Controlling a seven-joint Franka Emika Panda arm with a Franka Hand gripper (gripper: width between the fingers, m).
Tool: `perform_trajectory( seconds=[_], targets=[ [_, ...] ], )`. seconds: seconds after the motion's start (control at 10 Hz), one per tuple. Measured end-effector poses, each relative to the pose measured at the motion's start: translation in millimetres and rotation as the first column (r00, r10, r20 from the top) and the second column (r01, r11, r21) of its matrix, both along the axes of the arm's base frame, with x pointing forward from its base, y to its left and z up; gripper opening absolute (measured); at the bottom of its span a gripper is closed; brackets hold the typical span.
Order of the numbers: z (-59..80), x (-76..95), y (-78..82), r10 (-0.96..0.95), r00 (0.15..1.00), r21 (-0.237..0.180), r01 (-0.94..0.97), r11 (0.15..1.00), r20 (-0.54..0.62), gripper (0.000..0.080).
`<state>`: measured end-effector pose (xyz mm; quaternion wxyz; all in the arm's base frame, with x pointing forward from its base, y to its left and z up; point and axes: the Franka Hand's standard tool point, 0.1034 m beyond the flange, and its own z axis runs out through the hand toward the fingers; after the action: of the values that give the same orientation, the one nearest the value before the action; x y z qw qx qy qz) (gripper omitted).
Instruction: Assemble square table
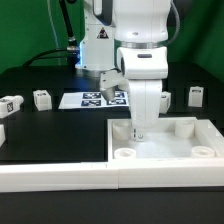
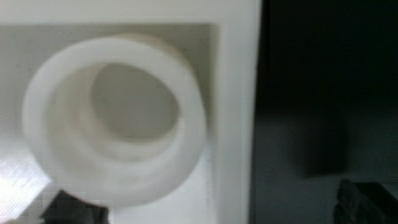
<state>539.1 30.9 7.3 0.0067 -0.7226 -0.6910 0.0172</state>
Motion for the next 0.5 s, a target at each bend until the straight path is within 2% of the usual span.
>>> perform_trajectory(
  seconds=[0.5],
  targets=[
    [1.0, 0.5, 0.3, 0.0, 1.0, 0.0, 0.0, 1.0, 0.002, 0.0649]
  ],
)
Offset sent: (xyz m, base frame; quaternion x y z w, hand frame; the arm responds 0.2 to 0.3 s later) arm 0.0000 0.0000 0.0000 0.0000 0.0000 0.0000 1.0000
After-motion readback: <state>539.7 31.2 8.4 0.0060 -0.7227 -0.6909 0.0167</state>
